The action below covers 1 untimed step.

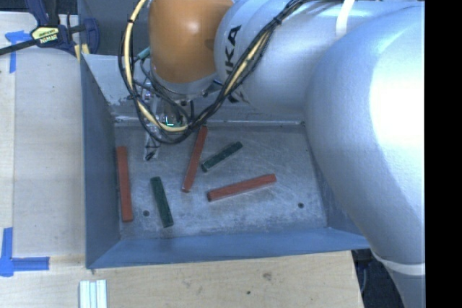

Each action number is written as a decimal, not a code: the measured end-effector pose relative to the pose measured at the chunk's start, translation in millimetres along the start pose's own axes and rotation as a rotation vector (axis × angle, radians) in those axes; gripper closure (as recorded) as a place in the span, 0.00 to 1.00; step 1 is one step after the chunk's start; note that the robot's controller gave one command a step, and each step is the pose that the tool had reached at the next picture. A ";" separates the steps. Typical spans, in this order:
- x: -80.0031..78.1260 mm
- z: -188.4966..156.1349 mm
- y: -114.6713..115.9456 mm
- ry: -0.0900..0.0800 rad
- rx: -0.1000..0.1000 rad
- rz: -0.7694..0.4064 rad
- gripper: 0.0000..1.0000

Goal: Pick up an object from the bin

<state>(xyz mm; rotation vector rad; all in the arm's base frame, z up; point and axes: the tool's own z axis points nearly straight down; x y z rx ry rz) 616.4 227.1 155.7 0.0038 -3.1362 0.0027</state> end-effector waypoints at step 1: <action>5.4 79.3 -57.1 -0.001 0.002 -0.072 0.00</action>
Offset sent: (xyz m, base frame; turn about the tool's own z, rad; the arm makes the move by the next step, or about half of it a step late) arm -0.0049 -0.0527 -0.0746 -0.0754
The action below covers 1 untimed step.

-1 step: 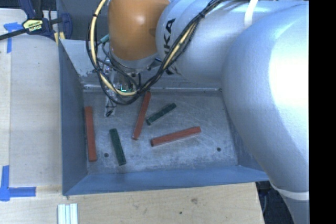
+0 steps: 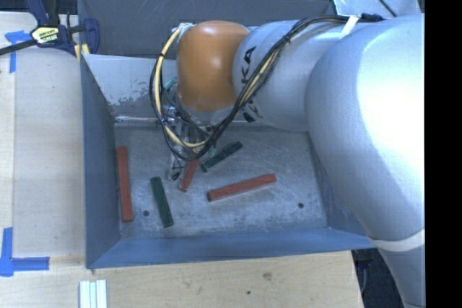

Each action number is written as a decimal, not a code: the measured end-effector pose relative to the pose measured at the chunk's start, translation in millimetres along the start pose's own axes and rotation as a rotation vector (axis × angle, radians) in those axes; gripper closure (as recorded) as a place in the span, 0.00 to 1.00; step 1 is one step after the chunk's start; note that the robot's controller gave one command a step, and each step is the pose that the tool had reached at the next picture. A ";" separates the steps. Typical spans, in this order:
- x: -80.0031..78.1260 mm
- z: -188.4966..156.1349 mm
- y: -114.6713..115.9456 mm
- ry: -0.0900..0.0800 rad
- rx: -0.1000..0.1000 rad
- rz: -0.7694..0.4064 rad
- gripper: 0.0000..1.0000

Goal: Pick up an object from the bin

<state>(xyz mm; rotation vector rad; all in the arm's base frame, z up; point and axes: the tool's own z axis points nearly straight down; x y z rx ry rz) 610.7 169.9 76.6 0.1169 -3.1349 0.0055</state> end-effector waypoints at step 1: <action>36.0 2.0 -70.4 -0.007 -0.003 -0.164 0.00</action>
Offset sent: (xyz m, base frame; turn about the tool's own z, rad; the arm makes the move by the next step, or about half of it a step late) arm -0.0314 -0.0723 -0.0018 -0.1657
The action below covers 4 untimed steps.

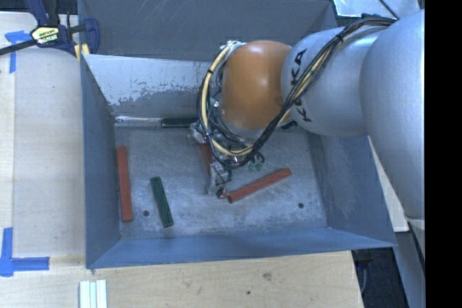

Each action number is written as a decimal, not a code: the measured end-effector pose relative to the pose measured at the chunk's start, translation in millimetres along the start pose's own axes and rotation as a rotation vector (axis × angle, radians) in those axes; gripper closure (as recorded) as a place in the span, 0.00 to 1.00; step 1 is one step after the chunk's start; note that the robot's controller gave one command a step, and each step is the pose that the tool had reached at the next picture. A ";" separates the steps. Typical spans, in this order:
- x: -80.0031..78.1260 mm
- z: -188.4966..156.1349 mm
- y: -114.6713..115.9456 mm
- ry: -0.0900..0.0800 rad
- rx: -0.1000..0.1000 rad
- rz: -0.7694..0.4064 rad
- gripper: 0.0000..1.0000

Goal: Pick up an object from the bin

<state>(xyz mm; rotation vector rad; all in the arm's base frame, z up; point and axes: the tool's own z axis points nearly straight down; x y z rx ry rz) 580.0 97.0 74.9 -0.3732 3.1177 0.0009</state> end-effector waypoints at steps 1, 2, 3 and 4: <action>12.6 -31.4 -84.2 -0.005 0.004 -0.014 0.00; 91.7 -30.2 -112.3 0.006 0.002 -0.117 0.00; 73.1 4.6 -150.1 -0.003 0.001 -0.121 0.00; 72.5 3.8 -149.9 -0.004 0.001 -0.119 1.00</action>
Offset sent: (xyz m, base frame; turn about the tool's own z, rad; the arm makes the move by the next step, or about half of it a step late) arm 0.0054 -0.0787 0.0291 -0.0225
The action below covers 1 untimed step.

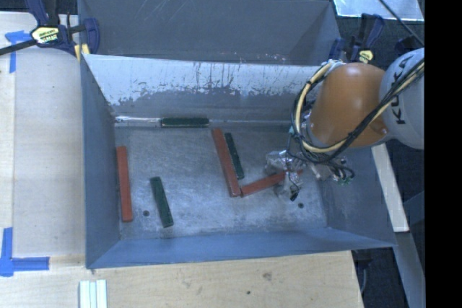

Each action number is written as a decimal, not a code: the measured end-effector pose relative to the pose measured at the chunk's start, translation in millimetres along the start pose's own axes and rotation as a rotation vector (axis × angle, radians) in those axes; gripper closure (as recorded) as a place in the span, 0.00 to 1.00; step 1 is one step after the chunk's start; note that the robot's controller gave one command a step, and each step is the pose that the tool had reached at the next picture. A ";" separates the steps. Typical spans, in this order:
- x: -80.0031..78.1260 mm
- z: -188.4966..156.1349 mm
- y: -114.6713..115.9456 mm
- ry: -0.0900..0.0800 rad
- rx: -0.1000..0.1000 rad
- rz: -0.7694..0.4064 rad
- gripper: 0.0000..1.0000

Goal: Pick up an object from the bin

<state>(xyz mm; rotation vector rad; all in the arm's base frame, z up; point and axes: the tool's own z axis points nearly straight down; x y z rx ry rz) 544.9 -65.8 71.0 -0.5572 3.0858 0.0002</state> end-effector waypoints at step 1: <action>15.8 -171.1 -15.1 -0.003 0.004 -0.016 1.00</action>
Offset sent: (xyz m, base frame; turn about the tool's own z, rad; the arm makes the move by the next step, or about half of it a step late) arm -0.0127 -0.0189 0.1679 -0.0201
